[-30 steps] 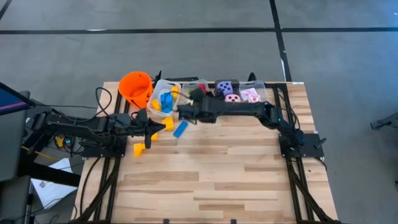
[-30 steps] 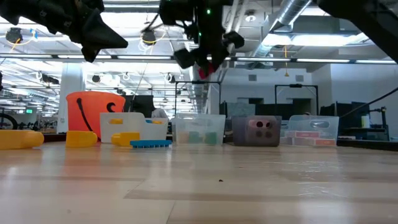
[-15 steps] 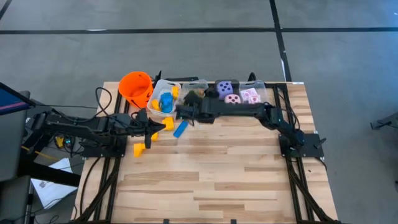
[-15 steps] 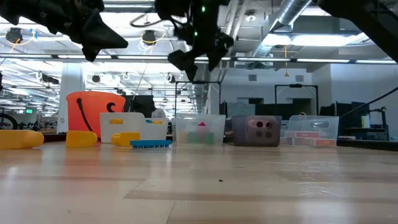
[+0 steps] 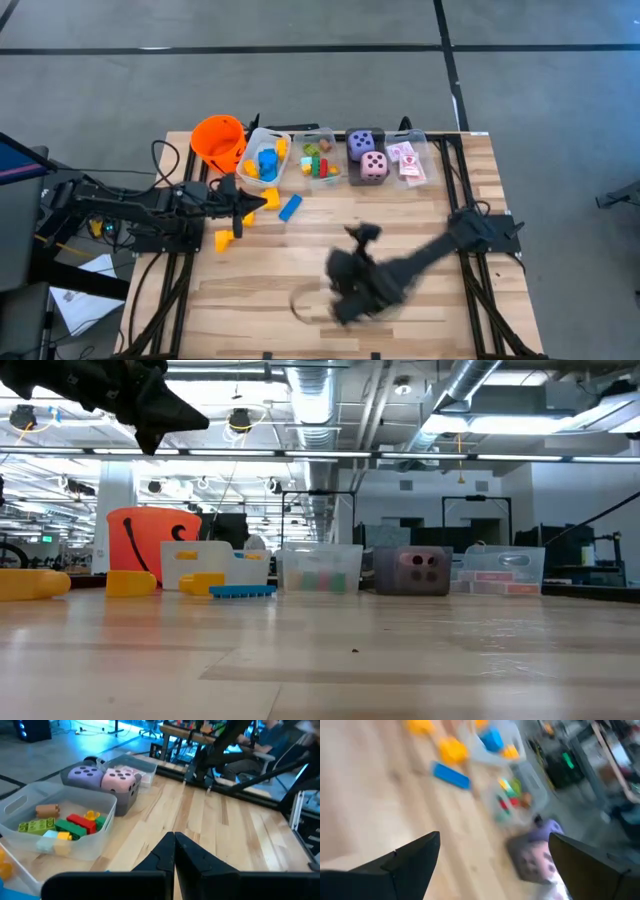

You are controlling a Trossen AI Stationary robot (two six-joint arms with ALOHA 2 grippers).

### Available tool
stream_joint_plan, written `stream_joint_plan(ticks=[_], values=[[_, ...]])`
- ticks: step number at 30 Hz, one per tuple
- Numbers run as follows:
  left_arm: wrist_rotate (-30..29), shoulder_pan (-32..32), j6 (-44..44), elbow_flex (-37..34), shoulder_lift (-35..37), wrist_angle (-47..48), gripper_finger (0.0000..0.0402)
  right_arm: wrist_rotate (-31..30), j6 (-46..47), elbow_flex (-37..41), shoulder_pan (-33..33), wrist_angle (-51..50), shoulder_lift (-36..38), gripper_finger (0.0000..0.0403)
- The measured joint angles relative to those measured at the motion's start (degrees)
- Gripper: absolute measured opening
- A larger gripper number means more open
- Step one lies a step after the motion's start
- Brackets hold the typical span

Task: Pick & Place Toys
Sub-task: Put the small blue game piece into the left transparent bin

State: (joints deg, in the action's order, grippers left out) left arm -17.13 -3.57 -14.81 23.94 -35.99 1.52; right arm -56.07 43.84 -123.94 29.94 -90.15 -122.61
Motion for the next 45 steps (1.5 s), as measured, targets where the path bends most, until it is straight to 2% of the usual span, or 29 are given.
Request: stream_joint_plan(ticks=[2,5,8,10,12,14,15,17,21,24,26,28,29,31,36,39,45], values=[[-0.01,0.02,0.00,0.00,0.00,-1.20,0.0000,-3.26,3.08,3.45,3.95,0.54,2.53,0.0365],[-0.02,0.07,0.00,0.00,0.00,-4.52,0.0000,-10.42,11.02,14.04,8.31,0.45,8.84,0.0365],[-0.02,0.07,-0.01,0.00,0.00,-6.84,0.0000,-11.43,23.81,31.84,11.23,-0.03,19.39,0.0362],[-0.01,0.09,-0.01,0.00,0.01,-7.69,0.0000,-12.12,35.58,44.94,12.15,0.37,27.70,0.0358],[-0.02,0.09,-0.02,-0.02,0.00,-7.71,0.0000,-16.22,46.63,58.70,12.96,4.71,37.01,0.0354],[-0.02,0.09,-0.02,0.00,0.00,-7.74,0.0000,-23.82,49.55,71.77,13.24,20.14,45.90,0.0351],[-0.02,0.10,-0.02,0.00,0.00,-7.73,0.0000,-25.64,45.61,77.81,13.76,30.88,49.29,0.0349],[-0.02,0.11,-0.02,0.00,0.00,-7.95,0.0000,-25.67,30.08,88.95,14.52,57.30,53.84,0.0346],[-0.02,0.11,-0.02,-0.01,0.00,-9.46,0.0000,-15.69,-5.82,107.60,13.73,114.04,54.26,0.0339],[-0.42,0.11,-0.02,-0.01,-0.08,-10.43,0.0000,-3.21,-22.66,115.85,10.08,148.59,47.78,0.0333],[-1.44,0.11,-0.02,0.00,-0.43,-10.76,0.0000,5.46,-29.29,118.19,6.51,164.59,42.64,0.0328],[-2.49,0.11,-0.04,-0.02,-0.57,-10.26,0.0000,14.03,-33.91,118.50,2.54,175.75,37.05,0.0325],[-2.50,0.11,-0.04,-0.02,-0.95,-10.33,0.0000,17.76,-35.66,118.09,0.62,179.20,34.30,0.0323],[-2.21,0.04,-0.16,-0.02,-1.83,-9.81,0.0005,23.10,-37.51,115.34,-3.09,179.34,29.69,0.0321],[-0.46,0.00,-3.14,0.00,-5.15,-6.48,0.0056,28.06,-38.68,106.78,-10.44,175.43,21.06,0.0320],[-1.38,0.31,-4.85,-0.04,-8.65,-1.97,0.0106,31.97,-40.75,101.76,-13.18,178.57,17.09,0.0320],[-5.11,1.09,-11.31,-0.07,-18.99,0.52,0.0216,32.77,-45.20,93.98,-15.10,179.55,11.69,0.0320]])
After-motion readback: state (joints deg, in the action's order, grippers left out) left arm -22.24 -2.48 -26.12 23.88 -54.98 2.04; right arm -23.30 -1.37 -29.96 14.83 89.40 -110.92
